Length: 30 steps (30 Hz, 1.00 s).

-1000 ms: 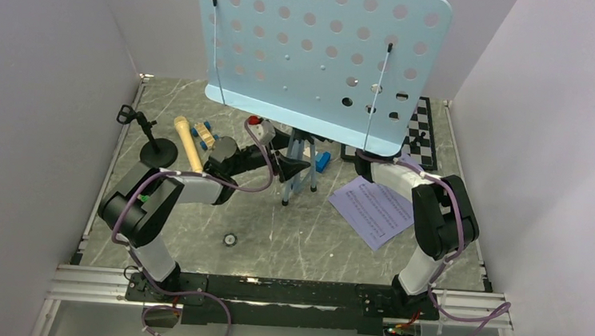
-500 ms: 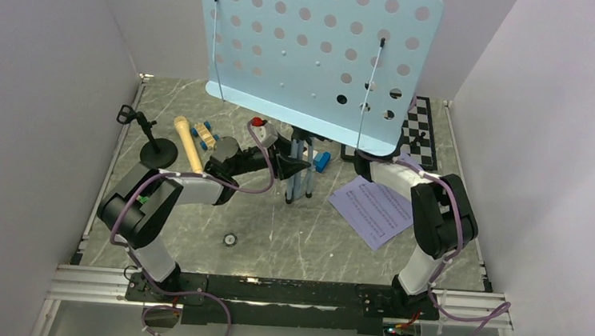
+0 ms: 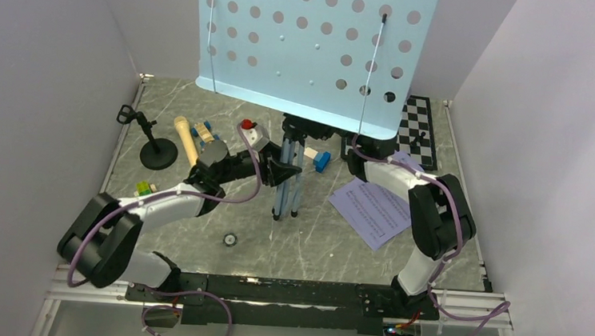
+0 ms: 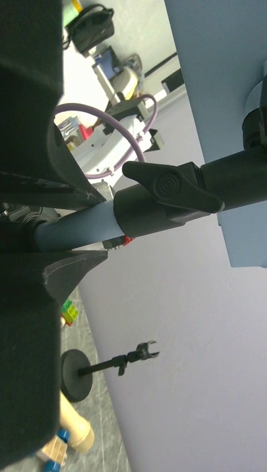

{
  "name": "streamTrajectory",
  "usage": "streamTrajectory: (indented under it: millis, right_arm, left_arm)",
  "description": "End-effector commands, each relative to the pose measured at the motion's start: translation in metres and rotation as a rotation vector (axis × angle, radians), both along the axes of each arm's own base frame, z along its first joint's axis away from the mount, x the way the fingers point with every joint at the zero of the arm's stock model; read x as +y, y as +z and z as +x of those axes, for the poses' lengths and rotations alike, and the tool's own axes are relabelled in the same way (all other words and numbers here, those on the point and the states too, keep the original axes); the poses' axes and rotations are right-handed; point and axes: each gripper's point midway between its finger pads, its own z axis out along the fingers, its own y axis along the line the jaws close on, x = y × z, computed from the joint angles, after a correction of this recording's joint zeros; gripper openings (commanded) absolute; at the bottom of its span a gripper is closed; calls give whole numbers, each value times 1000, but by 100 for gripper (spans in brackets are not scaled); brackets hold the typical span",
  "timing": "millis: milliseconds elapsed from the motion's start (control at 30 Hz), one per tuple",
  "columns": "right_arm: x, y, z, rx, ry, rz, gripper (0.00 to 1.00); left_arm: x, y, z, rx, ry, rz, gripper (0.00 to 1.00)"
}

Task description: Pack up the instrument practice props

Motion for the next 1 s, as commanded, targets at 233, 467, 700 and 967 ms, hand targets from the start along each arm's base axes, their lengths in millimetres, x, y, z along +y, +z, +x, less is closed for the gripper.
streamTrajectory:
  millis: [233, 467, 700, 967]
  right_arm:
    - [2, 81, -75, -56, 175, 238, 0]
    - [1, 96, -91, -53, 209, 286, 0]
    - [0, 103, -102, -65, 224, 304, 0]
    - [0, 109, -111, -84, 235, 315, 0]
  left_arm:
    - [32, 100, -30, -273, 136, -184, 0]
    - [39, 100, -46, -273, 141, -181, 31]
    - [45, 105, -52, -279, 149, -194, 66]
    - [45, 99, -55, -270, 140, -202, 76]
